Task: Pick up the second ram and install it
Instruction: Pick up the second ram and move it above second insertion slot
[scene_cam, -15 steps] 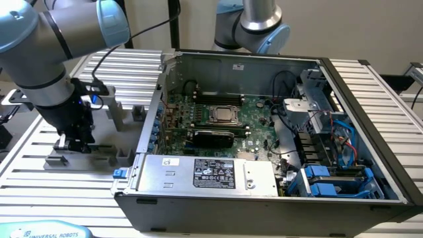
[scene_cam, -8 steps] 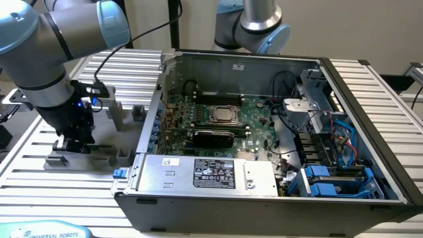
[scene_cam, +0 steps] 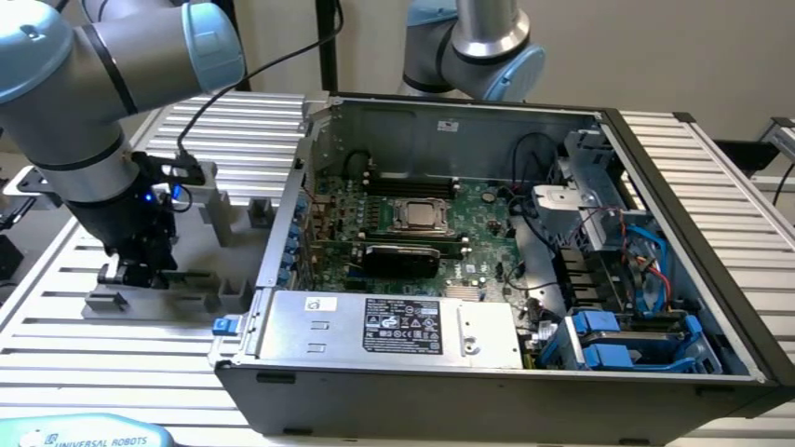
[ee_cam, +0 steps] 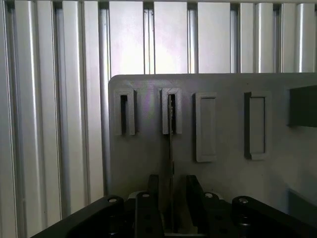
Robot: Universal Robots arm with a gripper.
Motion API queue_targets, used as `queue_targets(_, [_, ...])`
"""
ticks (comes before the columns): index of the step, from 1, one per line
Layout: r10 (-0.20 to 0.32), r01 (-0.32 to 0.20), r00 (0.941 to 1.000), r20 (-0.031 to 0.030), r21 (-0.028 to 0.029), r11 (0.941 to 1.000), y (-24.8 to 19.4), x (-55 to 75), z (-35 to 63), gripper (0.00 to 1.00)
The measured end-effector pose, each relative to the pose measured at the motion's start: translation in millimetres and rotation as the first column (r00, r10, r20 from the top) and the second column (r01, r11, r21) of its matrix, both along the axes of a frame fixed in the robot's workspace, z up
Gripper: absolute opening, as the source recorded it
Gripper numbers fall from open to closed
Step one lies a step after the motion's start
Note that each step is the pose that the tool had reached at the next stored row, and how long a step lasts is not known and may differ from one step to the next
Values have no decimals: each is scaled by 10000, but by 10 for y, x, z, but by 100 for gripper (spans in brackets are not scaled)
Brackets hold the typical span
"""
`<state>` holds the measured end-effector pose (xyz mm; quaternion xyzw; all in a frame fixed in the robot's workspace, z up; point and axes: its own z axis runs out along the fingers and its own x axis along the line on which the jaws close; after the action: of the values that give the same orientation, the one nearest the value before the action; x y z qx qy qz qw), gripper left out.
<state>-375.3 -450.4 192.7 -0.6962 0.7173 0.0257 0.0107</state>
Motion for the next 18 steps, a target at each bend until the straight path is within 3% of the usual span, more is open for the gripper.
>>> queue_targets(18, [230, -230, 9997, 1, 9, 9997, -2, -22, 0, 36])
